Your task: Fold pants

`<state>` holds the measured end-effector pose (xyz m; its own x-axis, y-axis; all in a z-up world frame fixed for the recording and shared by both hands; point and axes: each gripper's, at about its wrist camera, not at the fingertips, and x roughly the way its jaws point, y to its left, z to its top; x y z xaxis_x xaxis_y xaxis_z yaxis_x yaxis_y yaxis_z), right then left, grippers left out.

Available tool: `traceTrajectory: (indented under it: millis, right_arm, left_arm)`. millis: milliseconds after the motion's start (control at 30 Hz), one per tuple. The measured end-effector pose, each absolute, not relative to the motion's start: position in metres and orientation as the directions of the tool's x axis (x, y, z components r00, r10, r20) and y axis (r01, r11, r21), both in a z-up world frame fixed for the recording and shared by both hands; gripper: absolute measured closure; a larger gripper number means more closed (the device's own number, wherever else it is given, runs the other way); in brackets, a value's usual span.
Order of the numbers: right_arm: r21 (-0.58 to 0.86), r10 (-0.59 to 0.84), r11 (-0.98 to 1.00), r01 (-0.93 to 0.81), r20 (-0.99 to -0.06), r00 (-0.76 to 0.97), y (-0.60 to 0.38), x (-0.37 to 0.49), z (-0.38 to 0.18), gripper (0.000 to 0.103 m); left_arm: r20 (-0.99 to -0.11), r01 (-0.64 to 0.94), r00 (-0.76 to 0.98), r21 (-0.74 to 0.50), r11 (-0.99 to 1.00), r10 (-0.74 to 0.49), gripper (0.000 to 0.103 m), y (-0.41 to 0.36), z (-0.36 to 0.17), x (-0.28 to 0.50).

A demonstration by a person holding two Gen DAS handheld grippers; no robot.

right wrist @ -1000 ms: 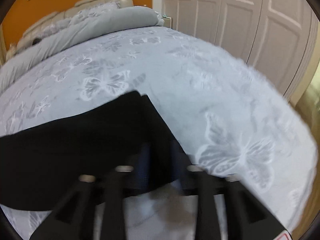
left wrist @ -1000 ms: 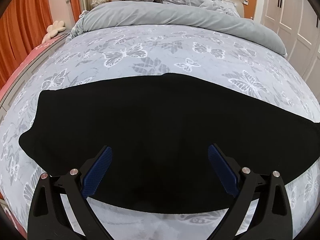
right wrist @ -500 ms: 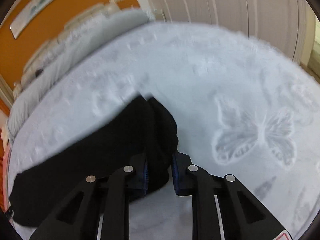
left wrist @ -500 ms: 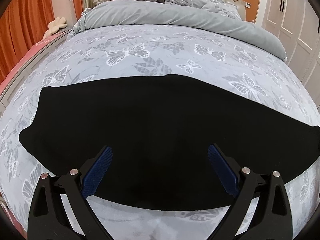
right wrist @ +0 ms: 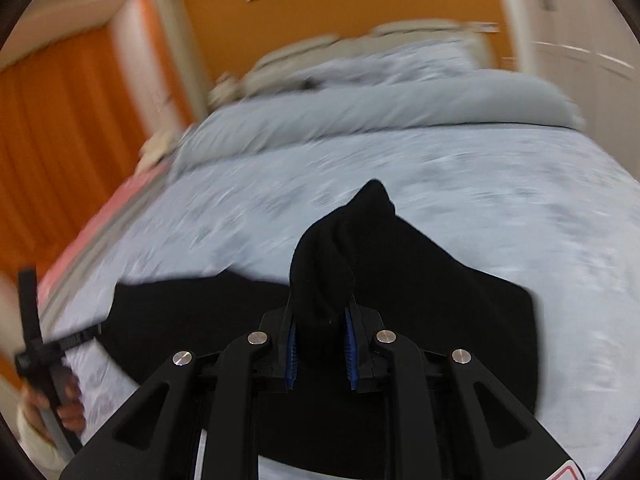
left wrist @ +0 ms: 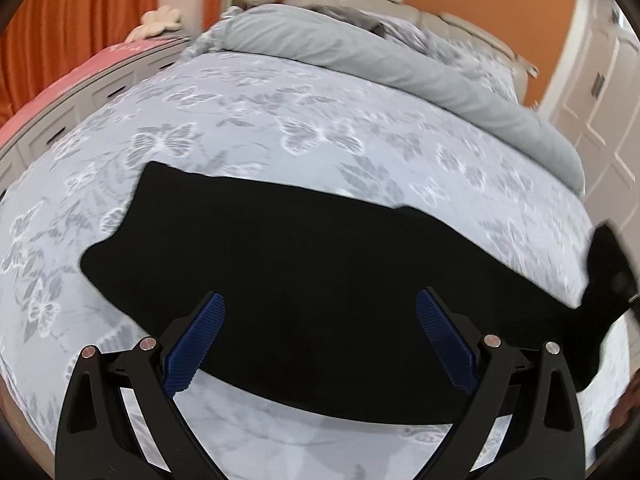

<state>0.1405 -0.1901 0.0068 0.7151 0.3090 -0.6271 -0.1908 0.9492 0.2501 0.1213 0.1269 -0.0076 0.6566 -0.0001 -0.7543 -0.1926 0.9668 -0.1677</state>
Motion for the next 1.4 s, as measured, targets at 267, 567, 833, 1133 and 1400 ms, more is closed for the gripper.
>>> traceTrajectory:
  millis: [267,567,833,1133,1400]
  right_arm:
    - [0.165,0.302,0.945,-0.283,-0.769,0.563,-0.1,0.16,-0.062,0.084]
    - [0.157,0.317,0.938,-0.31,-0.752,0.578,-0.077,0.134,-0.051,0.05]
    - [0.099,0.279,0.94,-0.326,-0.774,0.568,-0.062,0.134,-0.046,0.046]
    - [0.102,0.18,0.983,-0.155,-0.725,0.664,-0.122,0.118,-0.017,0.024]
    - [0.102,0.044,0.994,0.048,-0.744,0.666,-0.208,0.112,-0.02,0.024]
  left_arm:
    - [-0.769,-0.285,0.639,-0.207,0.936,0.024,0.008,0.2,-0.008,0.109]
    - [-0.773,-0.36,0.631,-0.221,0.906,0.062,0.008,0.267,-0.009,0.082]
    - [-0.806,-0.436,0.592,-0.296,0.85,0.024,0.006,0.311,-0.031,0.077]
    - [-0.823,-0.559,0.557,-0.47,0.683,-0.11,0.005,0.331,-0.093,0.098]
    - [-0.833,-0.604,0.553,-0.384,0.698,0.02,0.005,0.308,-0.094,0.113]
